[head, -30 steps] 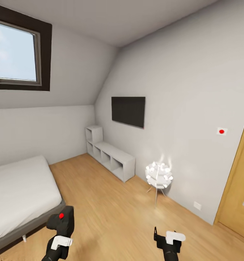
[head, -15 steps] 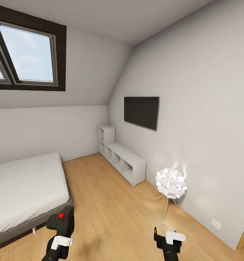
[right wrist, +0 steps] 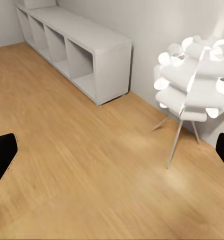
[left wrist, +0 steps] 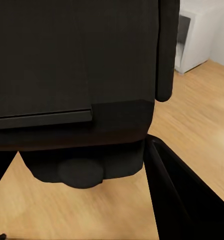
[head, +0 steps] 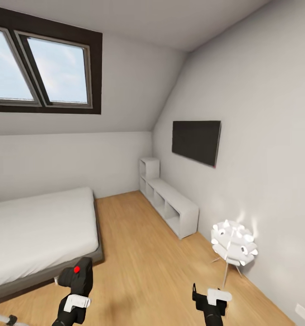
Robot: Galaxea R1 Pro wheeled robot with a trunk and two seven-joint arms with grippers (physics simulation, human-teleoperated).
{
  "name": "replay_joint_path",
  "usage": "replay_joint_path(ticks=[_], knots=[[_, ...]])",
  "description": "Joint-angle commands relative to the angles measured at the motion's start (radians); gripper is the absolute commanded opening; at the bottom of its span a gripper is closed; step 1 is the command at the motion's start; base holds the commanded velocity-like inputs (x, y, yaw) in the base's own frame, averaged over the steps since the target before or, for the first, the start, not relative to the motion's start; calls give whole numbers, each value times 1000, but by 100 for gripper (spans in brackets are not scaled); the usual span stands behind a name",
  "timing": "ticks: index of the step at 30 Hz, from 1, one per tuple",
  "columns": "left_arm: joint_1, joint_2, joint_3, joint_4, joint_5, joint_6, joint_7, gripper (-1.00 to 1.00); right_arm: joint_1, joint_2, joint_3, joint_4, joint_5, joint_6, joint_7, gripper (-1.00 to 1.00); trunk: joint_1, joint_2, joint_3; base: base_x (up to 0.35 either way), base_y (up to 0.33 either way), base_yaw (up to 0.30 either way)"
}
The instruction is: Attach the digital camera to the camera tripod in the bedroom.
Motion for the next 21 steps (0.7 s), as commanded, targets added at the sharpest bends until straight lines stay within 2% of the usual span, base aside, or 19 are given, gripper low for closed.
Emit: replay_joint_path(ticks=[1,9,21], knots=[[-1,-1,-5,4,9,-4,-6,-100,0,0,-1,0,3,-2,-4,100,1,-1,0,208,-187,286],[-1,-1,-5,4,9,-4,-7,-100,0,0,-1,0,3,-2,-4,100,1,-1,0,194,-168,286],[-1,-1,-5,4,9,-4,-7,-100,0,0,-1,0,3,-1,-4,100,1,-1,0,21,-16,286]])
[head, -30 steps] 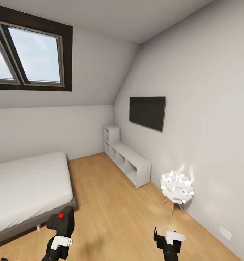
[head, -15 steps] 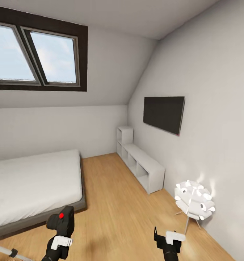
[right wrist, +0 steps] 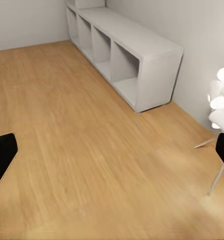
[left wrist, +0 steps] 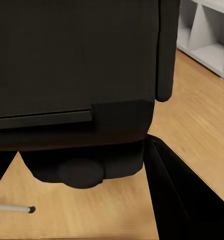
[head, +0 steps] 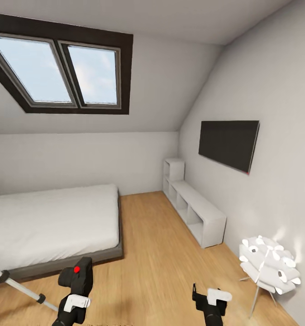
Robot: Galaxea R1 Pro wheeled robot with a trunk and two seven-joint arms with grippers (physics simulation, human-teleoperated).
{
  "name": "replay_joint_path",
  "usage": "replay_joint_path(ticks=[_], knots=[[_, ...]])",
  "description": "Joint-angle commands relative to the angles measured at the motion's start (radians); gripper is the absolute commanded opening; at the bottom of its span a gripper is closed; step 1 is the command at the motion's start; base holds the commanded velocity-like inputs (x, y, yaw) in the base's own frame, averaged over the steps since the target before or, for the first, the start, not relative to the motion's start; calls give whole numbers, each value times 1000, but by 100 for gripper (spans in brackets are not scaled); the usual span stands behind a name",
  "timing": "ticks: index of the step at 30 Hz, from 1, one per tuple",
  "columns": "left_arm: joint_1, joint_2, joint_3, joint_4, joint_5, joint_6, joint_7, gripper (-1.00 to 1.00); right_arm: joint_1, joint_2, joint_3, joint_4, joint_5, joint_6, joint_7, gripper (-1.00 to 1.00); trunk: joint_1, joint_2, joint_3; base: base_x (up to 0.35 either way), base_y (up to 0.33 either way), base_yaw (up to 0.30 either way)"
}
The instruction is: Attach the digital camera to the camera tripod in the bedroom.
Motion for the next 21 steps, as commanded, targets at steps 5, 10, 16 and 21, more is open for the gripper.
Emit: replay_joint_path(ticks=[5,10,16,21], knots=[[-1,-1,-5,4,10,-4,-6,-100,0,0,-1,1,3,-2,-4,100,0,-1,0,0,0,286],[-1,-1,-5,4,10,-4,-6,-100,0,0,-1,1,3,-2,-4,100,0,-1,0,0,0,286],[-1,-1,-5,3,10,-4,-6,-100,0,0,-1,1,3,-2,-4,100,0,-1,0,0,0,286],[-1,-1,-5,4,10,-4,-5,-100,0,1,-1,1,3,-2,-4,100,0,-1,0,0,0,286]])
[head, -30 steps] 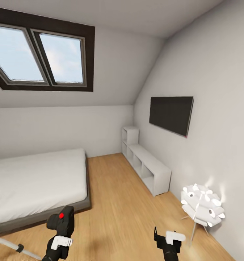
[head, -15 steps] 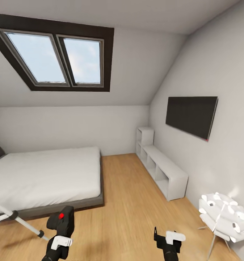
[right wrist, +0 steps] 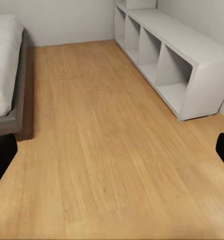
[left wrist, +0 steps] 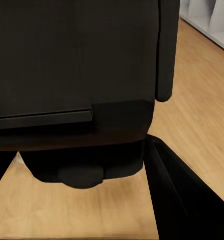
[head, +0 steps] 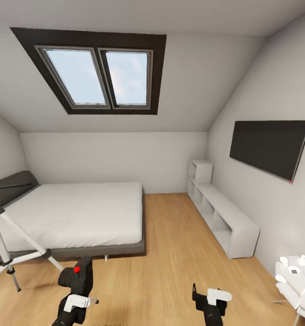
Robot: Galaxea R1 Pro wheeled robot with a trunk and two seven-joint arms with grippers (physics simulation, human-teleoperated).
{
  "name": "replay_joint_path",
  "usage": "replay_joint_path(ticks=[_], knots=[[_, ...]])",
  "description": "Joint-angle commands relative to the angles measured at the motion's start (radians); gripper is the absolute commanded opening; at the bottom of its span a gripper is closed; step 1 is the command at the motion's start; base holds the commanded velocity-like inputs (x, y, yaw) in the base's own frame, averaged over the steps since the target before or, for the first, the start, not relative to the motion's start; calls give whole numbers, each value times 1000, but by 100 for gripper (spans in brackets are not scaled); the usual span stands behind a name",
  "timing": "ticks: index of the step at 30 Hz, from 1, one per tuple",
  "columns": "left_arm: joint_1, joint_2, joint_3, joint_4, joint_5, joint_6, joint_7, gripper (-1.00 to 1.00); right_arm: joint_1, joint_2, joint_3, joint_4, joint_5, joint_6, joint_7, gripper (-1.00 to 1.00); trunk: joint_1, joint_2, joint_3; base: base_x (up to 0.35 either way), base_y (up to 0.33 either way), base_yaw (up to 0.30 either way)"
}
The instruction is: Attach the digital camera to the camera tripod in the bedroom.
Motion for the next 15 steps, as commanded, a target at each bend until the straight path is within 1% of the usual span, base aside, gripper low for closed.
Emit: replay_joint_path(ticks=[1,3,5,9,15], knots=[[-1,-1,-5,4,10,-3,-6,-100,0,0,0,1,3,-2,-4,100,0,-1,0,0,0,286],[-1,-1,-5,4,10,-3,-6,-100,0,0,0,1,3,-3,-4,100,0,-1,0,0,-30,286],[-1,-1,-5,4,10,-3,-6,-100,0,0,0,1,3,-2,-4,100,0,-1,0,39,-149,286],[-1,-1,-5,3,10,-3,-5,-100,0,0,0,1,3,-2,-4,100,0,-1,0,123,-249,286],[-1,-1,-4,3,10,-3,-5,-100,0,0,0,1,3,-2,-4,100,0,-1,0,170,-285,286]])
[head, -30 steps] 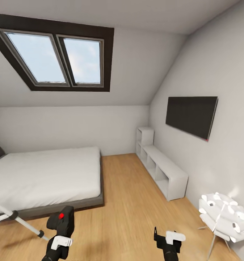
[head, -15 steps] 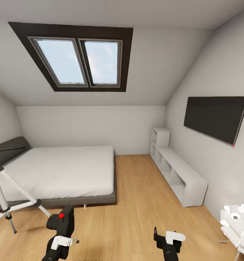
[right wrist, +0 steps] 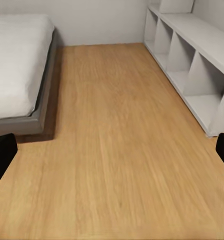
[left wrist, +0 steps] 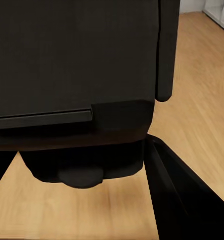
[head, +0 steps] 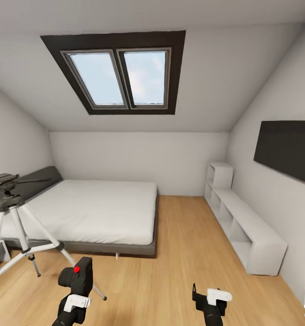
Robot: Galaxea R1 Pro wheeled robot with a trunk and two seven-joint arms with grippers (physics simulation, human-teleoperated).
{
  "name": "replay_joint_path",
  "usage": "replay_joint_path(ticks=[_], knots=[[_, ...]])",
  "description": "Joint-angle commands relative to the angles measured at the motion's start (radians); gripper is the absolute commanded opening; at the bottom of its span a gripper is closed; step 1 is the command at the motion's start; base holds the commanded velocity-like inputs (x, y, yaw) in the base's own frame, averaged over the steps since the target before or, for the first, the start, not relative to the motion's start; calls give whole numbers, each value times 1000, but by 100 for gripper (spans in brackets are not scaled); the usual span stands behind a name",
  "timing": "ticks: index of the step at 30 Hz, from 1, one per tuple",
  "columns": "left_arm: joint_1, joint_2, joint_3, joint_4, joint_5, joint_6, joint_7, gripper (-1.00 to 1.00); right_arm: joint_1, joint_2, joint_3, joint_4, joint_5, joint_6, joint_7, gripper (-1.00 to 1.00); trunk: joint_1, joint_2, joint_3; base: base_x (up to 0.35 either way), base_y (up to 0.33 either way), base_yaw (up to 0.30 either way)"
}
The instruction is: Attach the digital camera to the camera tripod in the bedroom.
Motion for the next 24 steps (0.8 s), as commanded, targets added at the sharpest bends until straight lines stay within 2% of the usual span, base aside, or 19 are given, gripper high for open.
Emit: replay_joint_path(ticks=[1,24], knots=[[-1,-1,-5,4,10,-4,-6,-100,0,0,-1,0,3,-2,-4,100,1,-1,0,179,-290,286],[-1,-1,-6,4,10,-4,-6,-100,0,1,-1,0,3,-2,-4,100,1,-1,-12,174,-293,279]])
